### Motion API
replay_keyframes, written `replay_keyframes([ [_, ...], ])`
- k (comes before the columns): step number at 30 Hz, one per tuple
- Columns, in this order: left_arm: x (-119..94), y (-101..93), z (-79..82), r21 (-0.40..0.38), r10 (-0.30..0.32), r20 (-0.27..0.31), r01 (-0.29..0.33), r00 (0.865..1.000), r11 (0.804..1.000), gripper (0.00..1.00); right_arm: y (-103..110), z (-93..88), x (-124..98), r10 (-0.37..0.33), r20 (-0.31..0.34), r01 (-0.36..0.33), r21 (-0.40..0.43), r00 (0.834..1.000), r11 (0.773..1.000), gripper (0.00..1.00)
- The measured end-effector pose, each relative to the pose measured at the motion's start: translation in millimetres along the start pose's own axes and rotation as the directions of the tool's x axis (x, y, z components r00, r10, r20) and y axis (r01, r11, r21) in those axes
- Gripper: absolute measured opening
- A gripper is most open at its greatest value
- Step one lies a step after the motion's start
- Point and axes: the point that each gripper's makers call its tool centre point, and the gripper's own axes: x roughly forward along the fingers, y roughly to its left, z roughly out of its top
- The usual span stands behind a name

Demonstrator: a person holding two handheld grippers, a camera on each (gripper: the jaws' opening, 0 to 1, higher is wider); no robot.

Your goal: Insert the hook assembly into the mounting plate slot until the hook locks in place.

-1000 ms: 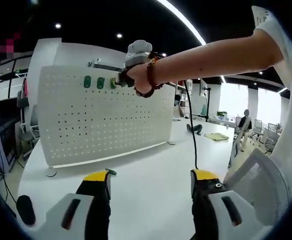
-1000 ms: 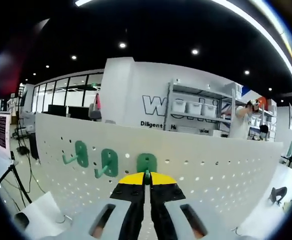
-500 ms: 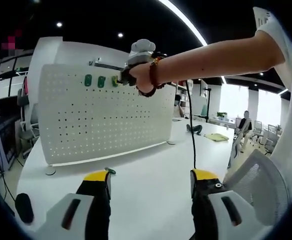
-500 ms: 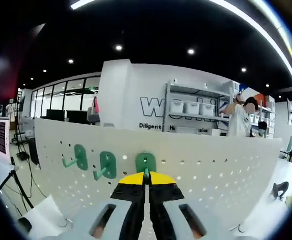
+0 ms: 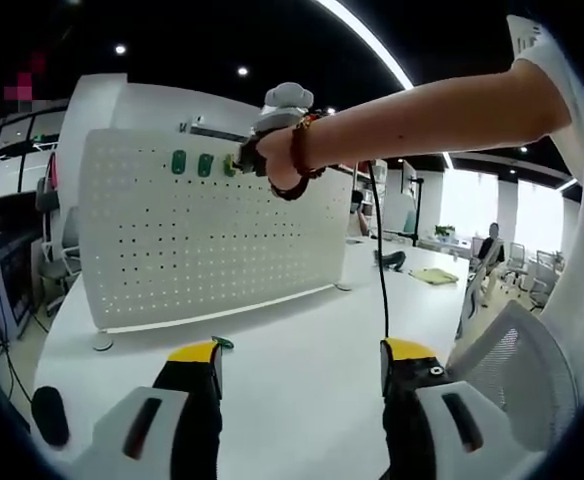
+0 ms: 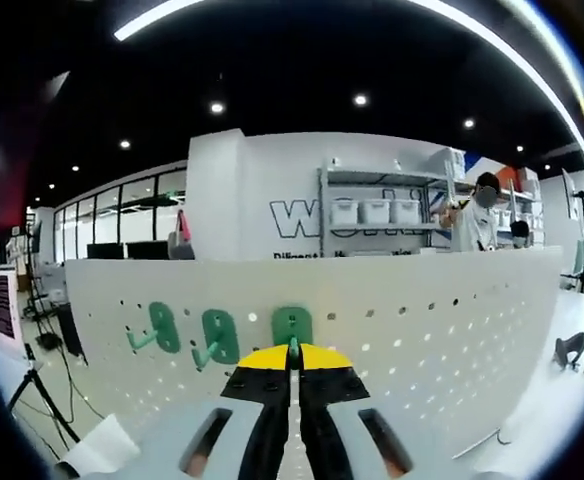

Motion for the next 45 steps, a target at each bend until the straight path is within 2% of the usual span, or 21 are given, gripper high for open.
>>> replay_keyframes([
  [3, 0, 1.0, -0.5, -0.004, 0.0, 0.0, 0.0, 1.0, 1.0, 0.66, 0, 1.3, 1, -0.005, 0.0, 0.005, -0.051, 1.0, 0.999, 0.0],
  [6, 0, 2.0, -2.0, -0.002, 0.002, -0.006, -0.002, 1.0, 1.0, 0.66, -1, -3.0, 2, 0.001, -0.005, -0.001, -0.037, 1.0, 0.999, 0.0],
  [7, 1, 1.7, -1.6, -0.004, 0.0, -0.003, 0.0, 1.0, 1.0, 0.66, 0, -3.6, 1, -0.003, -0.004, 0.002, -0.069, 1.0, 0.998, 0.0],
  [10, 1, 2.6, -2.1, -0.002, 0.001, -0.007, -0.001, 1.0, 1.0, 0.66, 0, -5.0, 2, -0.005, -0.013, 0.004, -0.065, 1.0, 0.998, 0.0],
  [12, 1, 2.8, -1.7, -0.005, 0.0, -0.005, 0.0, 1.0, 1.0, 0.66, -1, -6.2, 3, -0.005, -0.03, 0.001, -0.133, 1.0, 0.991, 0.0],
  [17, 1, 4.0, -2.8, -0.004, 0.003, -0.009, -0.003, 1.0, 1.0, 0.65, 1, -6.4, 4, 0.007, -0.026, -0.01, -0.121, 1.0, 0.993, 0.0],
  [20, 1, 3.2, -2.5, -0.006, 0.001, -0.008, -0.001, 1.0, 1.0, 0.65, 1, -6.9, 2, 0.012, -0.025, -0.016, -0.143, 1.0, 0.99, 0.01],
  [22, 2, 1.8, -2.0, -0.002, -0.002, -0.01, 0.002, 1.0, 1.0, 0.65, 3, -7.9, 2, 0.028, -0.031, -0.032, -0.121, 0.999, 0.992, 0.01],
  [24, 3, 0.6, -0.8, -0.001, -0.006, -0.007, 0.006, 1.0, 1.0, 0.65, 3, -9.0, 2, 0.03, -0.041, -0.036, -0.153, 0.999, 0.988, 0.01],
  [27, 4, -0.4, 0.2, 0.0, -0.007, -0.006, 0.007, 1.0, 1.0, 0.65, 4, -10.1, 1, 0.045, -0.037, -0.051, -0.158, 0.998, 0.986, 0.02],
  [32, 5, -2.7, 0.3, 0.006, -0.013, -0.012, 0.013, 1.0, 1.0, 0.65, 0, -25.1, -2, 0.059, -0.069, -0.07, -0.162, 0.996, 0.984, 0.03],
  [36, 7, -5.0, 2.0, 0.017, -0.019, -0.016, 0.02, 1.0, 1.0, 0.65, 0, -33.5, -8, 0.079, -0.065, -0.089, -0.165, 0.995, 0.982, 0.06],
  [40, 8, -5.8, 2.4, 0.021, -0.021, -0.024, 0.021, 0.999, 1.0, 0.65, 2, -43.7, -14, 0.118, -0.092, -0.131, -0.141, 0.989, 0.981, 0.08],
  [45, 11, -8.4, 2.2, 0.024, -0.031, -0.032, 0.031, 0.999, 0.999, 0.65, 7, -53.0, -24, 0.157, -0.1, -0.171, -0.15, 0.983, 0.974, 0.09],
])
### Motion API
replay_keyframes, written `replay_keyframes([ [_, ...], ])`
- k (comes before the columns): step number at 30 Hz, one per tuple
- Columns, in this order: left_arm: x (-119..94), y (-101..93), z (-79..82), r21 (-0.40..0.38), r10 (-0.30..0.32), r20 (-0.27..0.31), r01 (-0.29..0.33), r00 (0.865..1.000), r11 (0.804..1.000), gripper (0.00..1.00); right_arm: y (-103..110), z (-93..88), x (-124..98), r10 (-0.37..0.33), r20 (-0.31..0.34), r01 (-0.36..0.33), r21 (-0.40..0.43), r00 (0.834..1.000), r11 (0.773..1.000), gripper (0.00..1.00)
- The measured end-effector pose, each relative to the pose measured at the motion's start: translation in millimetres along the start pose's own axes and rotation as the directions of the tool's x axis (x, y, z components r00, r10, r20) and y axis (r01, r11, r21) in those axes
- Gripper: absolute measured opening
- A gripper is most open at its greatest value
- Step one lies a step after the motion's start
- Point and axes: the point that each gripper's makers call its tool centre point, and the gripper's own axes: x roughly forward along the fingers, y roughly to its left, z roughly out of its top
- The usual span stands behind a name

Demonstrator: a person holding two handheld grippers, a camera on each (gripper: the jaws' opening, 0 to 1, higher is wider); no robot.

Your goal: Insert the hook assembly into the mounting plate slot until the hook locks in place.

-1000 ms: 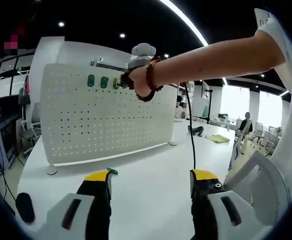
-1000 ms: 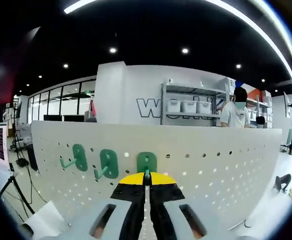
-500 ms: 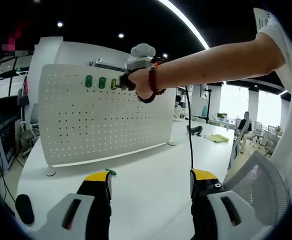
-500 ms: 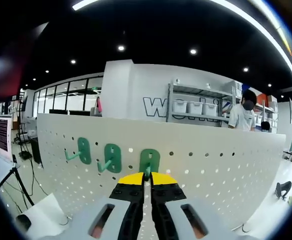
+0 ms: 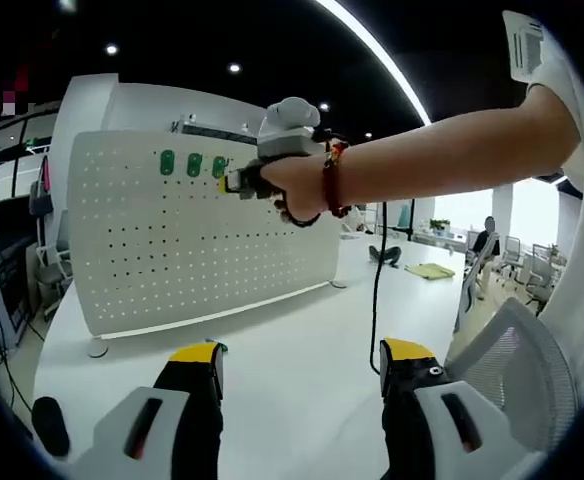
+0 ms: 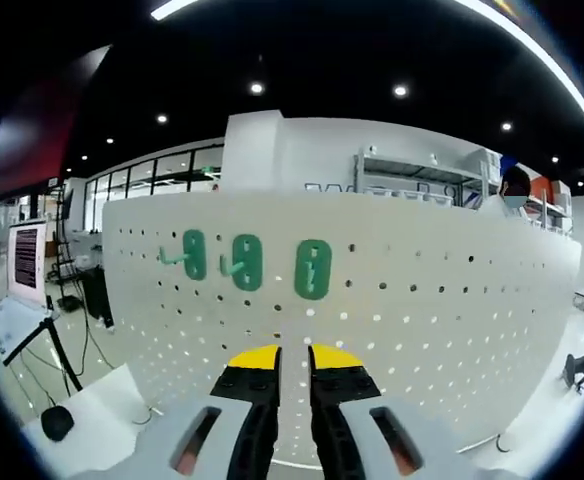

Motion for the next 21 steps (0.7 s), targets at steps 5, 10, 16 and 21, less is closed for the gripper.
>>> replay_keyframes([
  [5, 4, -3.1, 0.0, 0.004, -0.011, -0.008, 0.011, 1.0, 1.0, 0.65, 9, -12.2, -8, 0.046, -0.025, -0.046, -0.013, 0.999, 0.999, 0.09],
  [10, 7, -6.8, -0.7, 0.005, -0.023, -0.014, 0.023, 1.0, 1.0, 0.65, 16, -23.5, -14, 0.083, -0.048, -0.085, -0.038, 0.995, 0.996, 0.09],
  [16, 9, -8.9, -2.6, 0.007, -0.031, -0.023, 0.032, 0.999, 0.999, 0.64, 25, -40.5, -25, 0.128, -0.074, -0.132, -0.04, 0.989, 0.991, 0.09],
  [21, 10, -8.0, -4.8, -0.007, -0.016, -0.018, 0.016, 1.0, 1.0, 0.64, 27, -57.4, -33, 0.154, -0.1, -0.158, -0.04, 0.983, 0.987, 0.09],
])
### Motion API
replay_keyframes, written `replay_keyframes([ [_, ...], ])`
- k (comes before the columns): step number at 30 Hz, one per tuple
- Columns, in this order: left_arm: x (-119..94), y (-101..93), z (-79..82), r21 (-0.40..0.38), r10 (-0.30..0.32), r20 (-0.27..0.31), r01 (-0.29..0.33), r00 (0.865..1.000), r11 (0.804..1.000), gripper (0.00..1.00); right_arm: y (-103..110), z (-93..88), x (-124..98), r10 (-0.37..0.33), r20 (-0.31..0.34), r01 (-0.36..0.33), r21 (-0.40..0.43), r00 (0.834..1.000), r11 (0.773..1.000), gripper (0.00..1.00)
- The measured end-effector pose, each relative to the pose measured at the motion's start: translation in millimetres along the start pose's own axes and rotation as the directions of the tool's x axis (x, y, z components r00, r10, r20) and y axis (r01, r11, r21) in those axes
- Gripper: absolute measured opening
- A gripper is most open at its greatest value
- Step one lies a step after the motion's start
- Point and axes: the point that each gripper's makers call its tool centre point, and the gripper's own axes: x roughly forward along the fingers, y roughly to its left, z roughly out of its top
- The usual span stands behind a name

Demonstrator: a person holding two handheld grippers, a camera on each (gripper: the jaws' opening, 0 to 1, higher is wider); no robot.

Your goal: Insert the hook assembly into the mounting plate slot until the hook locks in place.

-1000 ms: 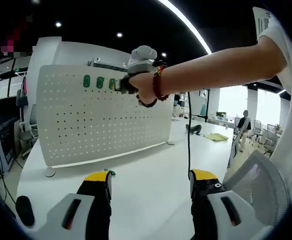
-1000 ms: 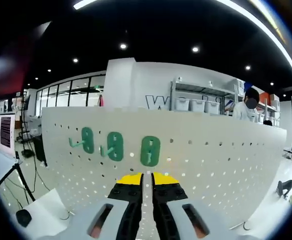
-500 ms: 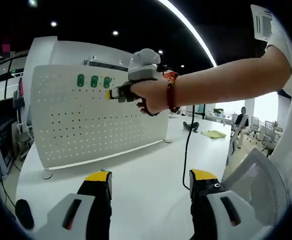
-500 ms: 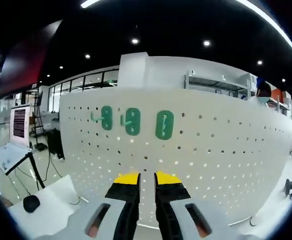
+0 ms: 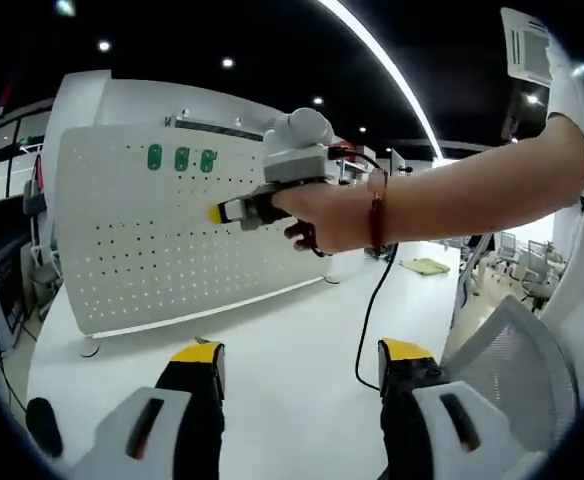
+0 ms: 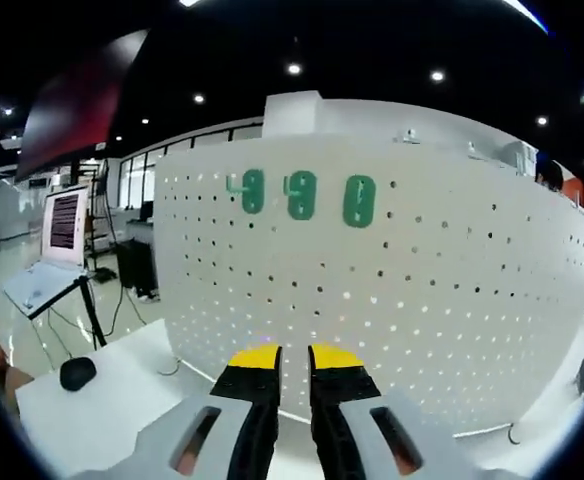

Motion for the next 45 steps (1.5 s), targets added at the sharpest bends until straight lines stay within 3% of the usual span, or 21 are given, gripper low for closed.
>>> replay_keyframes([
  [17, -4, 5.7, -9.3, -0.027, 0.036, -0.017, -0.036, 0.999, 0.999, 0.62, 24, -62.8, -6, 0.079, -0.129, -0.081, -0.011, 0.988, 0.997, 0.08],
  [25, -5, 10.2, -12.2, -0.039, 0.053, -0.018, -0.054, 0.998, 0.998, 0.62, 31, -77.1, -2, 0.108, -0.17, -0.114, -0.026, 0.98, 0.993, 0.08],
  [45, -9, 19.6, -17.0, -0.056, 0.073, -0.029, -0.074, 0.997, 0.996, 0.61, 49, -123.5, 7, 0.183, -0.309, -0.202, -0.031, 0.933, 0.979, 0.08],
])
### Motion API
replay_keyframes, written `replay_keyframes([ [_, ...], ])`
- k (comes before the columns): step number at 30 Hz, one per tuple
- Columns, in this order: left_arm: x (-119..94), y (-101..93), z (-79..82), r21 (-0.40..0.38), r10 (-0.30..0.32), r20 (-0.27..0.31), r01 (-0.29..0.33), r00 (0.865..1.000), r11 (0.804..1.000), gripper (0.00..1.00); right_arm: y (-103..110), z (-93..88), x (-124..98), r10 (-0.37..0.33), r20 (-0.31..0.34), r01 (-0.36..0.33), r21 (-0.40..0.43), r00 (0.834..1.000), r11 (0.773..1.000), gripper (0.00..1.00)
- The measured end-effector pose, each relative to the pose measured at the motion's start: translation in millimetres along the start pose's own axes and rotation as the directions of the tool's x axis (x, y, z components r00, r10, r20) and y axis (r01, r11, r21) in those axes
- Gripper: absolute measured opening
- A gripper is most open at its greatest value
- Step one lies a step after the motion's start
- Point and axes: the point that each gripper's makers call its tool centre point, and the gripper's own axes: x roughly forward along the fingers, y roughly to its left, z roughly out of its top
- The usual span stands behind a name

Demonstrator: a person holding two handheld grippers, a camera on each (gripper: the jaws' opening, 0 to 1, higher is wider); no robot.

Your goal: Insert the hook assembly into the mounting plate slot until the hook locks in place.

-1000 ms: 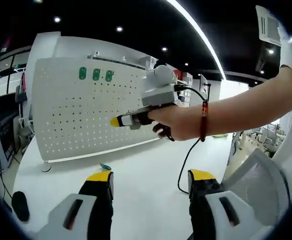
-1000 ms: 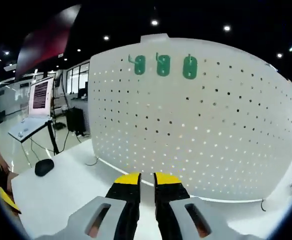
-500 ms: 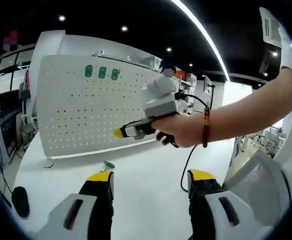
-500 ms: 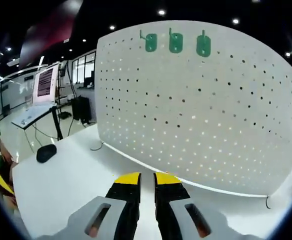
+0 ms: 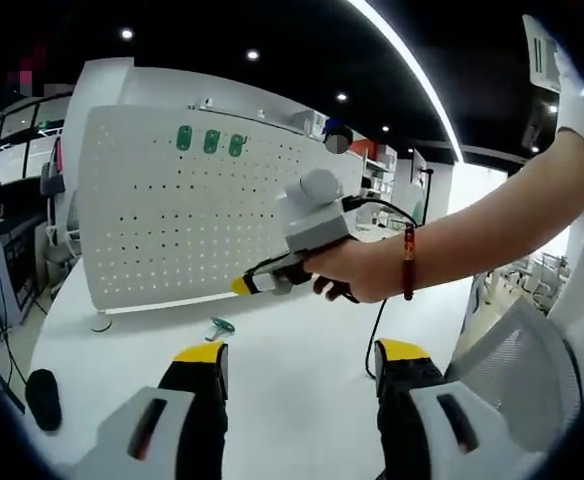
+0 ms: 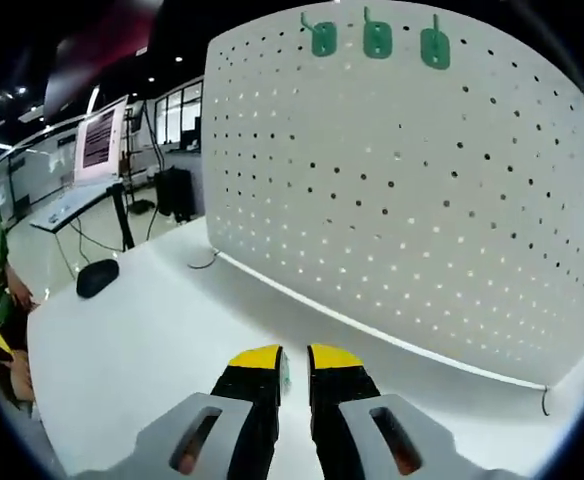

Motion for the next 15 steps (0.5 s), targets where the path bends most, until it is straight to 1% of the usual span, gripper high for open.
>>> replay_keyframes([
  [7, 1, 1.8, -1.4, -0.01, 0.001, -0.007, -0.001, 1.0, 1.0, 0.61, 2, -8.4, 5, 0.013, -0.028, -0.013, 0.0, 1.0, 1.0, 0.08],
  [10, 2, 2.5, -0.8, -0.017, 0.002, 0.001, -0.002, 1.0, 1.0, 0.61, 3, -12.8, 7, 0.02, -0.04, -0.019, 0.007, 0.999, 1.0, 0.08],
  [15, 3, 1.5, -4.1, -0.012, -0.001, -0.015, 0.001, 1.0, 1.0, 0.61, 4, -21.6, 13, 0.03, -0.073, -0.031, -0.005, 0.997, 1.0, 0.09],
])
